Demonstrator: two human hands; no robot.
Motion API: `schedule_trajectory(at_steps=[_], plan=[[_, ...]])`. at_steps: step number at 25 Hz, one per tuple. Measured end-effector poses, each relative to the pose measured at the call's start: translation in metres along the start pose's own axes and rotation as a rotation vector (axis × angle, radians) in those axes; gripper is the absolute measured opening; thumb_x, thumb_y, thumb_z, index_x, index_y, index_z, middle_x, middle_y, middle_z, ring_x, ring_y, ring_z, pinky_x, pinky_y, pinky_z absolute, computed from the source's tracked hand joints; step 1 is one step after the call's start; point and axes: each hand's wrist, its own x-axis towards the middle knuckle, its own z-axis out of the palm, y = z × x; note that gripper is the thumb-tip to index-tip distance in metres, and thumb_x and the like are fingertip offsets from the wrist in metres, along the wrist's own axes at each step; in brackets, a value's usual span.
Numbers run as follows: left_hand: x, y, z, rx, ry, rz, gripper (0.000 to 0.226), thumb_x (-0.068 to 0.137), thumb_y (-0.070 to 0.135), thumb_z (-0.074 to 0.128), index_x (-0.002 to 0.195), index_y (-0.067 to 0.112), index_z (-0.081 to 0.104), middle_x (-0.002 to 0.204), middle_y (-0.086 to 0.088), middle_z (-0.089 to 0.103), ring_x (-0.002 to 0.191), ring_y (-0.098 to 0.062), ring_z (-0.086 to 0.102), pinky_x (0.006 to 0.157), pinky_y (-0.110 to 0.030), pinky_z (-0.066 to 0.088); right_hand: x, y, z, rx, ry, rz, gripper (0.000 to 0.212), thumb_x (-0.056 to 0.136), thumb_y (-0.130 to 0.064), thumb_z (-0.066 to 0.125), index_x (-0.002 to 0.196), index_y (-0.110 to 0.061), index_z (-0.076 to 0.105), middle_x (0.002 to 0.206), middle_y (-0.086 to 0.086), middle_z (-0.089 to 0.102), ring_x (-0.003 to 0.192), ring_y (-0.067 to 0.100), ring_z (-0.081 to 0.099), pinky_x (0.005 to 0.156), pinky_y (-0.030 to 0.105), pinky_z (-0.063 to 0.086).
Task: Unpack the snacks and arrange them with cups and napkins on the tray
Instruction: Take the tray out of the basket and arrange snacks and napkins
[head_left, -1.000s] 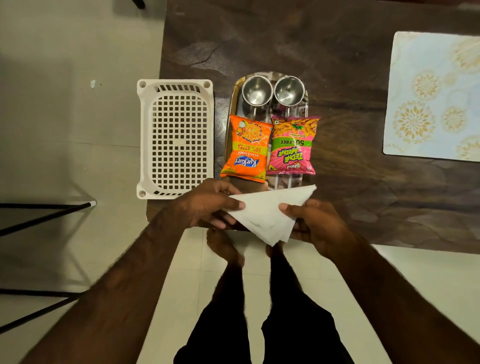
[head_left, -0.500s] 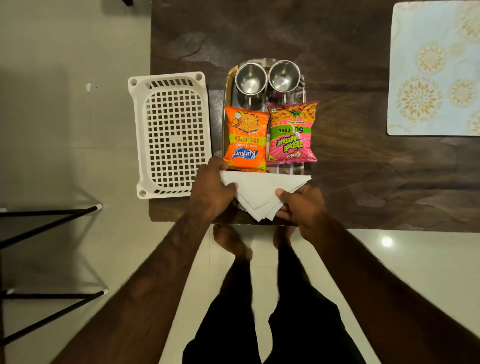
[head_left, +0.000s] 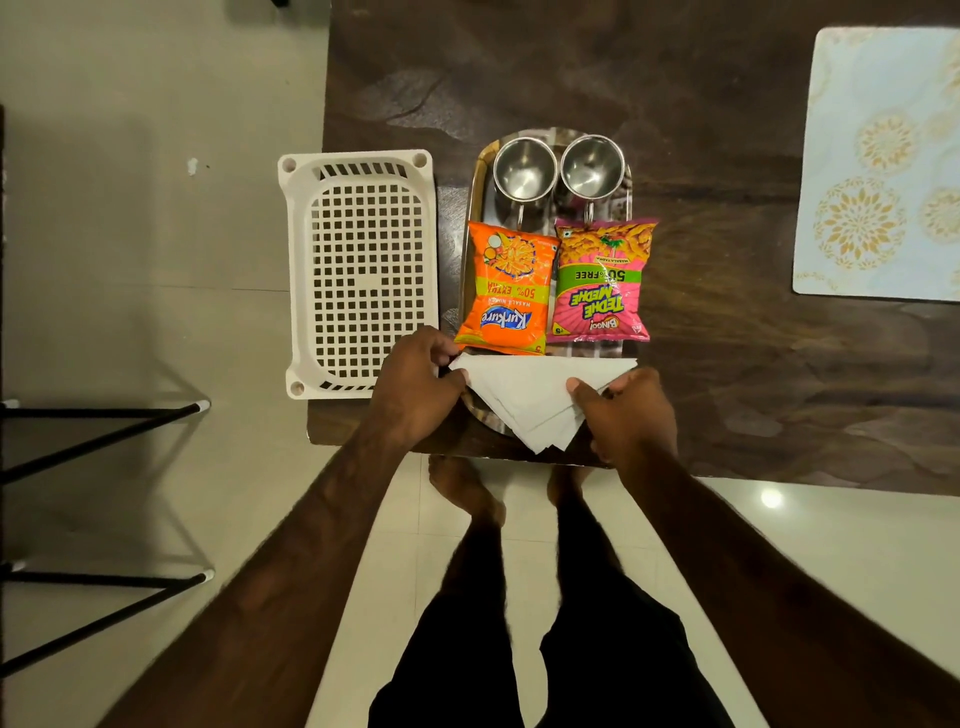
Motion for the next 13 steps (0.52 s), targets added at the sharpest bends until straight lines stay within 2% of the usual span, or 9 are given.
schedule_trajectory(at_steps=[2,4,6,9,11,13], plan=[[-0.001,-0.001,-0.005,-0.063,0.024,-0.028,0.017,0.089,0.011,0.07,0.101,0.019,0.062,0.101,0.0,0.063,0.093,-0.03,0.069,0.082,-0.051,0.06,0.001,-0.002,-0.005,-0.041,0.06,-0.082,0.033,0.091,-0.043,0.078,0.086,-0.027,0.05,0.086,-0.005,0.067,0.08,0.027,0.071,0.065,0.034,0.058],[0.001,-0.004,-0.011,-0.133,0.077,-0.09,0.012,0.09,0.009,0.066,0.1,0.016,0.064,0.096,-0.002,0.064,0.093,-0.031,0.07,0.08,-0.047,0.061,0.002,-0.007,-0.012,-0.07,0.091,-0.171,0.031,0.093,-0.029,0.075,0.075,-0.025,0.049,0.074,-0.009,0.061,0.071,0.017,0.065,0.057,0.023,0.039],[0.002,-0.01,-0.023,-0.135,0.169,-0.123,0.012,0.089,0.007,0.065,0.096,0.017,0.065,0.093,-0.003,0.065,0.092,-0.028,0.068,0.085,-0.046,0.059,0.001,-0.015,-0.016,-0.092,0.057,-0.268,0.033,0.093,-0.021,0.073,0.071,-0.024,0.048,0.069,-0.009,0.058,0.064,0.009,0.057,0.057,0.023,0.036],[-0.002,-0.031,-0.044,0.194,0.222,0.004,0.026,0.08,0.007,0.072,0.103,0.015,0.065,0.108,-0.008,0.067,0.104,-0.025,0.063,0.097,-0.043,0.054,-0.011,-0.042,-0.011,-0.071,-0.099,-0.464,0.039,0.093,-0.016,0.076,0.071,-0.026,0.045,0.064,-0.01,0.053,0.063,0.009,0.051,0.062,0.028,0.041],[-0.004,-0.043,-0.051,0.492,0.109,0.1,0.044,0.075,0.012,0.076,0.117,0.014,0.065,0.121,-0.009,0.065,0.115,-0.031,0.058,0.101,-0.045,0.05,-0.022,-0.062,0.001,-0.078,-0.202,-0.601,0.041,0.092,-0.014,0.076,0.071,-0.027,0.044,0.062,-0.008,0.049,0.061,0.007,0.048,0.061,0.028,0.041],[-0.003,-0.052,-0.049,0.681,0.001,0.154,0.048,0.077,0.016,0.075,0.124,0.016,0.064,0.125,-0.009,0.061,0.117,-0.033,0.056,0.099,-0.046,0.05,-0.033,-0.082,0.017,-0.095,-0.261,-0.693,0.039,0.091,-0.016,0.076,0.071,-0.027,0.043,0.06,-0.007,0.047,0.059,0.01,0.046,0.062,0.031,0.04]])
